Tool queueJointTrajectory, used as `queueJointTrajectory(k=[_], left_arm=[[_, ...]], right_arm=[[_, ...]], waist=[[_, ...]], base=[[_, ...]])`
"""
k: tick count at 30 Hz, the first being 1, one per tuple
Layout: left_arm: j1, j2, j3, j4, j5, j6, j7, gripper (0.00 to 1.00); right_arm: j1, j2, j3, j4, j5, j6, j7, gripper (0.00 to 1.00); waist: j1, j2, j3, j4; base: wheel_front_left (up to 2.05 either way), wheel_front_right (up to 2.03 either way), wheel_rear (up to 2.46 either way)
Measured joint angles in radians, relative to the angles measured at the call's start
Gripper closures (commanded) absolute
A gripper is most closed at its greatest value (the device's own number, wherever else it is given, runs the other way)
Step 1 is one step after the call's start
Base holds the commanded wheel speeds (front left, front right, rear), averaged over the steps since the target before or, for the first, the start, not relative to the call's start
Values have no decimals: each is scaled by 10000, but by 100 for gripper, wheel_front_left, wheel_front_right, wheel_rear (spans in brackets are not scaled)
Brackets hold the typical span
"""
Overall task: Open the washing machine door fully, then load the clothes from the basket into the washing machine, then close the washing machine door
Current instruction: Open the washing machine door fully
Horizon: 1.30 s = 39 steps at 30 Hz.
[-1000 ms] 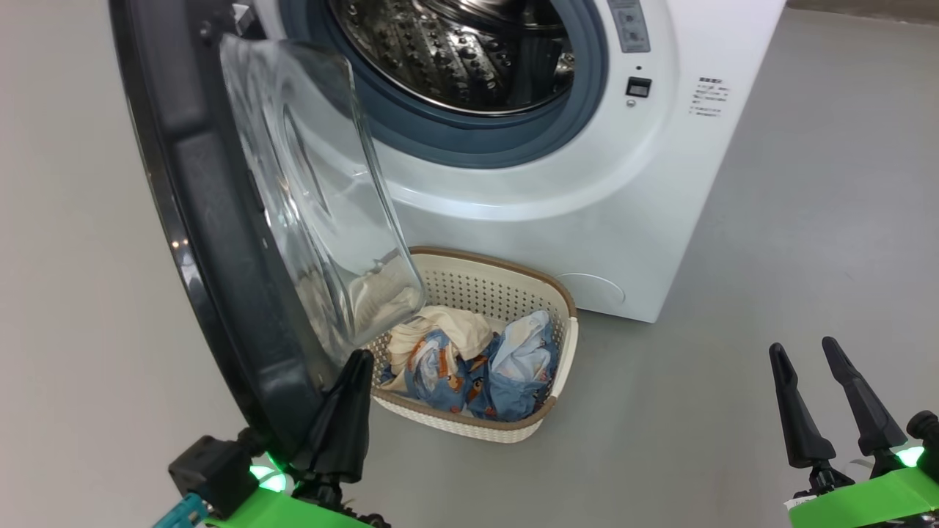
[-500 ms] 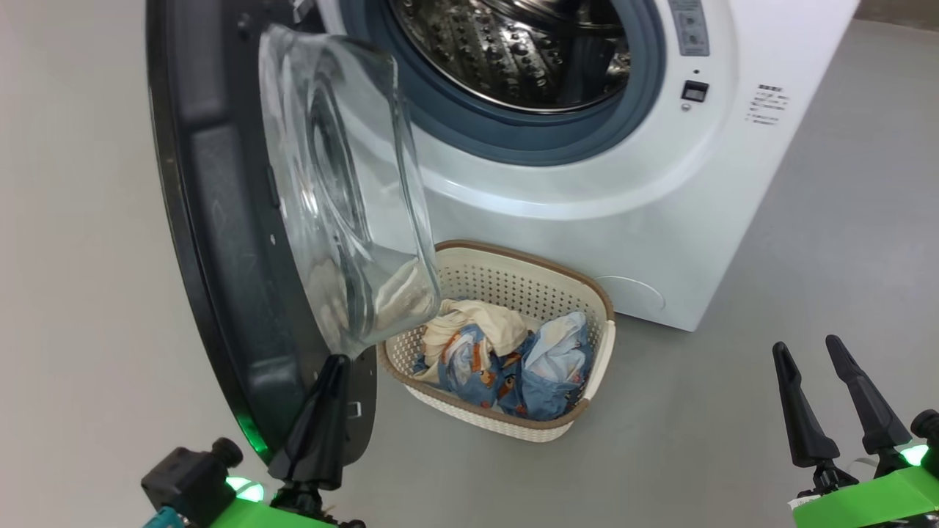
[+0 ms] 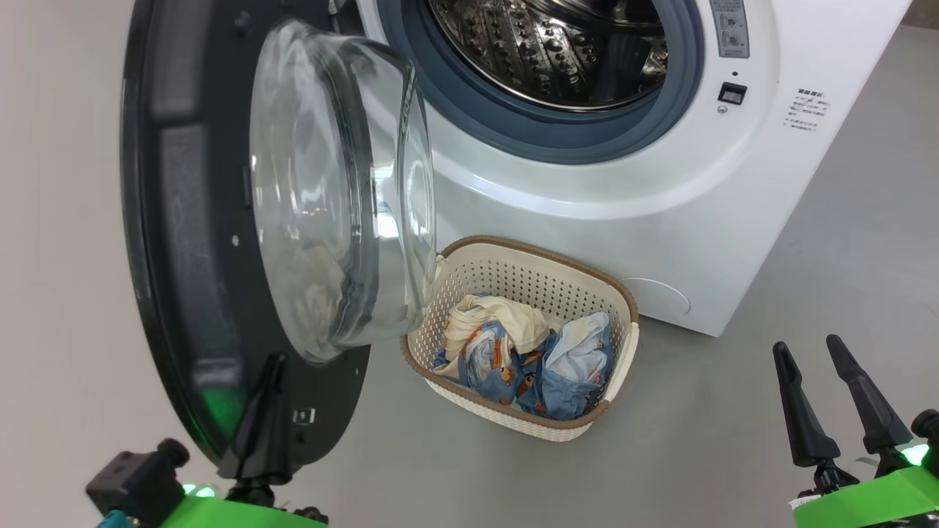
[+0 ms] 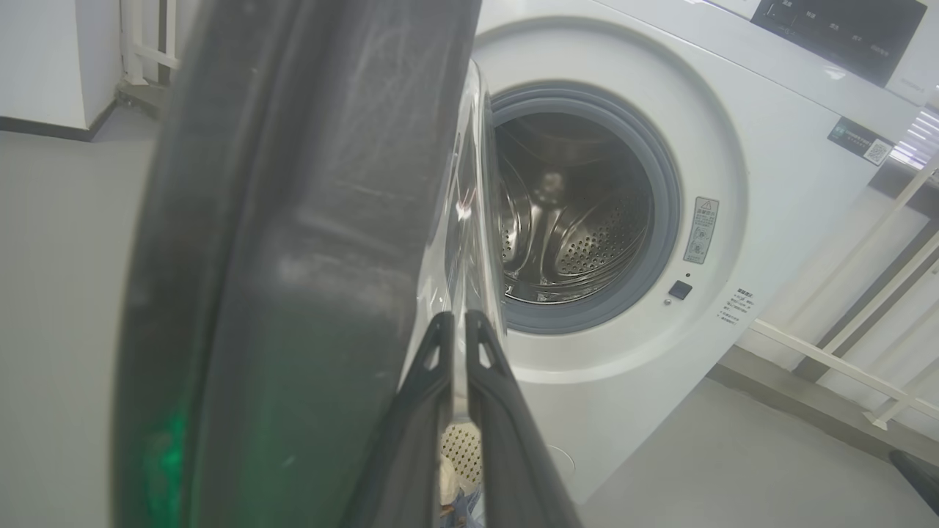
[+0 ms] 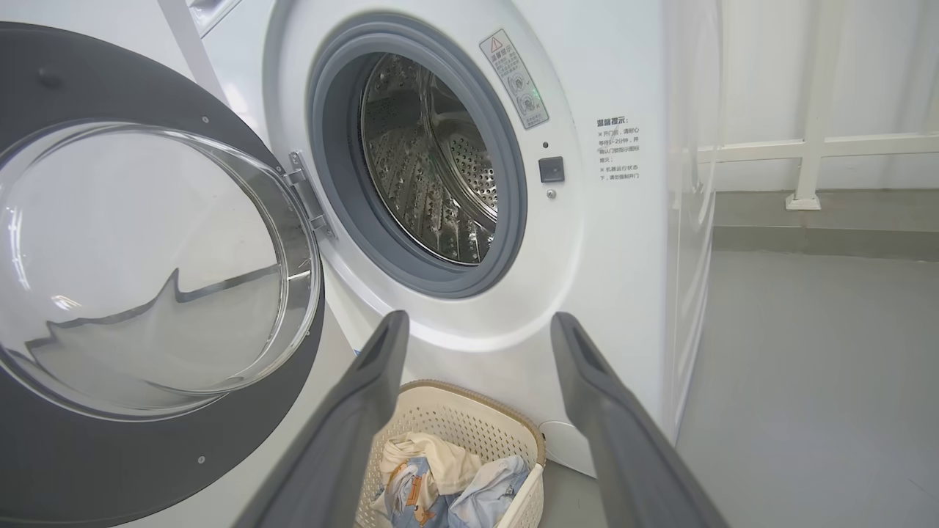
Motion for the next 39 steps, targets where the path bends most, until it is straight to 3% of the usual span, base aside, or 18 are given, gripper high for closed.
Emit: queueJointTrajectory(k=[12,20,39], left_arm=[[147,397,863,15,-88,337,-109,100],[25,754,1383,499,-161,334,-211,100],[-1280,1528,2487,2907,-370,-81,-721,100]], right_arm=[[1,-54,2,-13,0,0,0,0],[0,-98,0,-12,0,0,0,0],[-7,-408,8,-13,2,0,0,0]], waist=[[0,0,65,121],[0,0,83,142],[0,0,381,116]], base=[[0,0,0],[0,0,0],[0,0,0]])
